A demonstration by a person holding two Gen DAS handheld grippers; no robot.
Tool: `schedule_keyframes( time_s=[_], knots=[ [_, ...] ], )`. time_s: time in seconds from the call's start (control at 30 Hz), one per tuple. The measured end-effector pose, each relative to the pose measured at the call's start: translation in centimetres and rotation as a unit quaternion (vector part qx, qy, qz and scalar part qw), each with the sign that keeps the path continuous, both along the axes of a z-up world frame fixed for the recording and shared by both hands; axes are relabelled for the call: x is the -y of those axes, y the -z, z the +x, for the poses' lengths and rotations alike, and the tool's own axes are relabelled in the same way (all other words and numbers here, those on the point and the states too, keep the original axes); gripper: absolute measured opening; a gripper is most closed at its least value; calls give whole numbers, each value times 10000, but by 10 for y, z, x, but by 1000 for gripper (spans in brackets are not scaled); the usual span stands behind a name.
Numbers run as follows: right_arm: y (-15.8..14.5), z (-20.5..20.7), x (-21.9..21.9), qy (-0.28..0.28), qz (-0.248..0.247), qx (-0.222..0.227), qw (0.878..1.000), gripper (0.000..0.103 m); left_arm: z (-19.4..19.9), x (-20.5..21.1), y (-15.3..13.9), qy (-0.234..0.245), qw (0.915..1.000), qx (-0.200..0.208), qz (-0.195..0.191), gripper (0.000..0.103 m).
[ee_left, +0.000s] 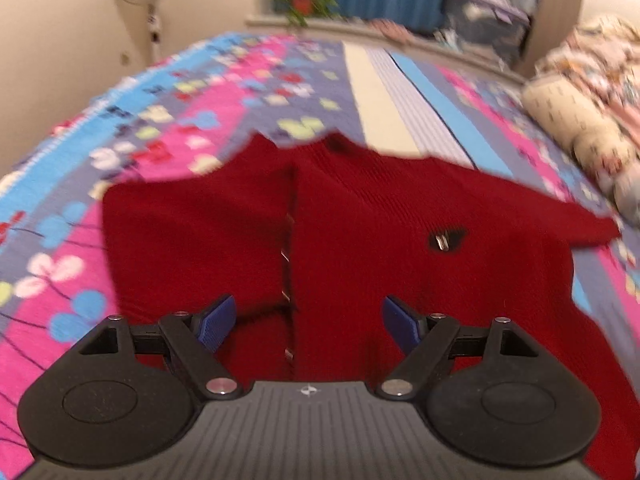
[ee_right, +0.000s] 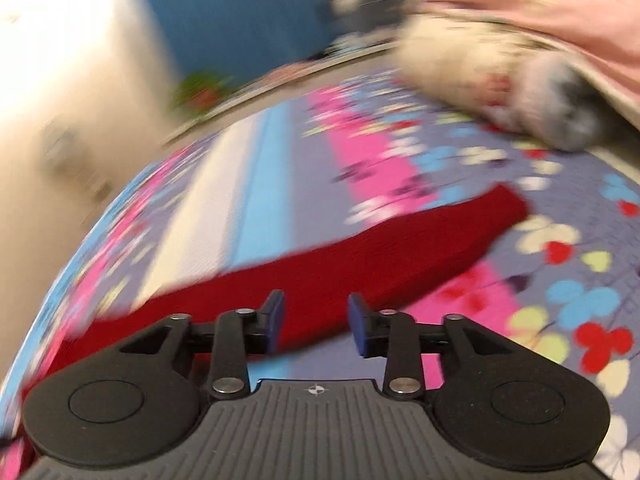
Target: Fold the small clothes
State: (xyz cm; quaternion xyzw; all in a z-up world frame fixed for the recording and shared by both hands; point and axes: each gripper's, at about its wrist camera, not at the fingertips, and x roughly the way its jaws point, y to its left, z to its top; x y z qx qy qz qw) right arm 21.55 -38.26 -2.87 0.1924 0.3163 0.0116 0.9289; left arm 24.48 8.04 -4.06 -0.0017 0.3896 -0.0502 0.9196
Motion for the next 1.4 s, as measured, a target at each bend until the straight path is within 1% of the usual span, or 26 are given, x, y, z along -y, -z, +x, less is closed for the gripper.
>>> schedule_keyframes(
  time_s=[0.03, 0.1, 0.13, 0.17, 0.23, 0.37, 0.43, 0.57, 0.6, 0.63, 0.67, 0.73, 0.77, 0.8, 0.87, 0.93, 0.97, 1.03, 1.07, 1.1, 1.13, 1.17, 1.23, 1.27, 1.33, 1.4],
  knots=[
    [-2, -12, -13, -306, -65, -95, 9995, 50, 1, 5, 6, 110, 9999, -43, 103, 84],
    [-1, -32, -31, -716, -207, -312, 9967, 50, 2, 12, 15, 264, 9991, -42, 320, 73],
    [1, -43, -38, -874, -282, -418, 9949, 50, 1, 14, 18, 316, 9986, -42, 412, 38],
    [4, -52, -44, -970, -360, -489, 9934, 51, 1, 13, 19, 331, 9981, -73, 509, 9],
    [15, -67, -49, -986, -505, -694, 9914, 51, -3, 3, 12, 278, 9985, 22, 474, 8],
    [40, -78, -45, -660, -470, -1169, 9898, 50, -16, -46, -20, -55, 9986, 517, 41, 6],
    [51, -77, -47, -583, -293, -1440, 9874, 50, -21, -83, -30, -409, 9972, 615, -133, 6],
    [66, -70, -70, -870, -892, -1665, 9781, 50, -29, -171, -38, -1346, 9884, 702, -94, 6],
    [69, -69, -76, -950, -989, -1704, 9758, 50, -33, -198, -41, -1719, 9819, 798, 38, 6],
    [70, -70, -82, -998, -1136, -1673, 9742, 50, -37, -227, -44, -2246, 9699, 882, 329, 6],
    [70, -71, -87, -1035, -1249, -1623, 9733, 50, -40, -257, -44, -2988, 9469, 872, 813, 7],
    [69, -72, -89, -1074, -1342, -1583, 9723, 50, -49, -308, -38, -4357, 8815, 672, 1691, 8],
    [69, -73, -89, -1066, -1327, -1578, 9727, 50, -56, -327, -38, -4718, 8624, 647, 1714, 8],
    [68, -75, -88, -1055, -1289, -1580, 9733, 50, -66, -339, -39, -4845, 8608, 755, 1366, 8],
    [70, -71, -85, -1065, -1271, -1588, 9733, 51, -74, -345, -41, -4623, 8797, 964, 549, 17],
    [71, -69, -86, -1060, -1284, -1584, 9732, 51, -67, -332, -39, -4119, 9052, 1017, 266, 26],
    [71, -69, -87, -1049, -1287, -1580, 9734, 52, -60, -322, -36, -3770, 9210, 971, 137, 35],
    [72, -67, -87, -1036, -1297, -1566, 9736, 52, -45, -309, -24, -3021, 9501, 692, -346, 44],
    [71, -67, -87, -1035, -1294, -1555, 9738, 52, -37, -302, -14, -2766, 9586, 469, -497, 45],
    [71, -68, -86, -1037, -1284, -1544, 9741, 52, -29, -299, -1, -2678, 9622, 145, -472, 45],
    [71, -68, -85, -1045, -1261, -1532, 9745, 52, -19, -296, 17, -2718, 9610, -404, -315, 44],
    [69, -69, -83, -1047, -1227, -1518, 9752, 52, -16, -291, 24, -2736, 9602, -550, -147, 44],
    [65, -71, -76, -959, -1132, -1454, 9782, 52, -17, -273, 8, -2653, 9632, -312, 291, 44],
    [62, -72, -71, -887, -1085, -1401, 9802, 52, -23, -266, -3, -2591, 9655, -89, 255, 44],
    [54, -77, -59, -723, -919, -1284, 9848, 52, -37, -255, -18, -2419, 9700, 206, -109, 44],
    [49, -82, -47, -629, -721, -1238, 9877, 52, -52, -238, -29, -2194, 9744, 164, -462, 44]
  ],
)
